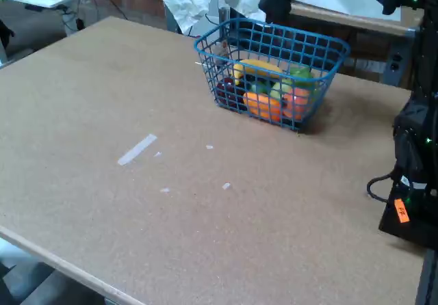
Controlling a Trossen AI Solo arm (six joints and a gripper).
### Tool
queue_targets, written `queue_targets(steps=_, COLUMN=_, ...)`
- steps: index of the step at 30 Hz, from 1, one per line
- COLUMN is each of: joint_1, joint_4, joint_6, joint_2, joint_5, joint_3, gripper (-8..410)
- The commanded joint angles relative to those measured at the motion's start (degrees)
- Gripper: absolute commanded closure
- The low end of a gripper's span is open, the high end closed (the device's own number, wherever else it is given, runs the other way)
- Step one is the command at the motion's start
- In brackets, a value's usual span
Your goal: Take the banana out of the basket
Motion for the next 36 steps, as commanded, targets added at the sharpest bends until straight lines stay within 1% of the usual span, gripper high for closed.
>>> queue_targets(steps=1, joint_1=-2.0, joint_4=-0.4, joint_6=-2.4, joint_2=0.7, joint_5=0.5, joint_3=-0.8, gripper=10)
queue_targets(steps=6, joint_1=-2.5, joint_4=-1.6, joint_6=-6.7, joint_2=2.8, joint_5=0.3, joint_3=-0.9, gripper=10)
queue_targets(steps=12, joint_1=-2.1, joint_4=-0.1, joint_6=-12.5, joint_2=4.7, joint_5=0.2, joint_3=-0.9, gripper=10)
queue_targets(steps=14, joint_1=-2.0, joint_4=1.6, joint_6=-14.8, joint_2=4.7, joint_5=-0.8, joint_3=-0.9, gripper=10)
queue_targets(steps=17, joint_1=-1.7, joint_4=4.7, joint_6=-15.6, joint_2=4.6, joint_5=-2.3, joint_3=-0.9, gripper=10)
queue_targets(steps=21, joint_1=-1.6, joint_4=6.9, joint_6=-19.3, joint_2=5.5, joint_5=-2.3, joint_3=-0.9, gripper=10)
queue_targets(steps=30, joint_1=-1.3, joint_4=9.6, joint_6=-19.6, joint_2=10.6, joint_5=-3.8, joint_3=-0.9, gripper=10)
queue_targets(steps=33, joint_1=-1.3, joint_4=10.2, joint_6=-21.1, joint_2=12.4, joint_5=-4.1, joint_3=-0.9, gripper=10)
queue_targets(steps=36, joint_1=-1.3, joint_4=12.0, joint_6=-21.3, joint_2=14.2, joint_5=-4.8, joint_3=-0.9, gripper=10)
